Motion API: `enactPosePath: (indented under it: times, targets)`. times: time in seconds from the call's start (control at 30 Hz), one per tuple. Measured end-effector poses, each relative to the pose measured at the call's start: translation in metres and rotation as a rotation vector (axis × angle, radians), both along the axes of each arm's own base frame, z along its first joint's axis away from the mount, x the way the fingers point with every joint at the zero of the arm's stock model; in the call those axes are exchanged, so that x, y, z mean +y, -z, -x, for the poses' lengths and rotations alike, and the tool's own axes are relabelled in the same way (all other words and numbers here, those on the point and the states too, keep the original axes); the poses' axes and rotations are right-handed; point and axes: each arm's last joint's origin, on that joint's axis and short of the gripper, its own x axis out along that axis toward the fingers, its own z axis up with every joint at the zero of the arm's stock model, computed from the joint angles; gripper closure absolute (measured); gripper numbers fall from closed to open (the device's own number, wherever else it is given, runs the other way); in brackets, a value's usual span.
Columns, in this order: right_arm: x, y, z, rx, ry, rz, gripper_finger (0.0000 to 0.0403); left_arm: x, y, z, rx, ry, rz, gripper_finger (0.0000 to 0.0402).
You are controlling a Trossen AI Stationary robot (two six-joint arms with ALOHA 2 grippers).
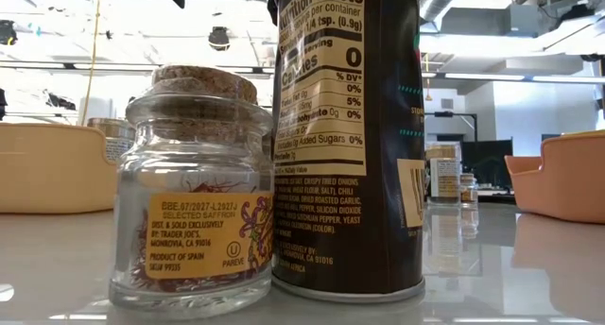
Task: Sort spices by type
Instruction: Put the yellow seasoning bottle into the orange bin
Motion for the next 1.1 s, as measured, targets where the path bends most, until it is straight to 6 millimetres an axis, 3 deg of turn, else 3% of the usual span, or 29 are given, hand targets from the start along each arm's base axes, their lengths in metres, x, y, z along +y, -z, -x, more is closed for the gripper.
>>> enactPosePath:
  times: [0.63, 1.1]
  targets:
    - [0.0000, 0.0002, 0.0000, -0.003, 0.000, -0.008, 0.0139, 0.0003, 0.0006, -0.0001, 0.003, -0.006, -0.009, 0.0190]
    - [0.0024, 0.0045, 0.0002, 0.023, -0.012, -0.051, 0.0033, 0.0036, 0.0009, 0.0043, 0.044, -0.024, -0.024, 0.0189]
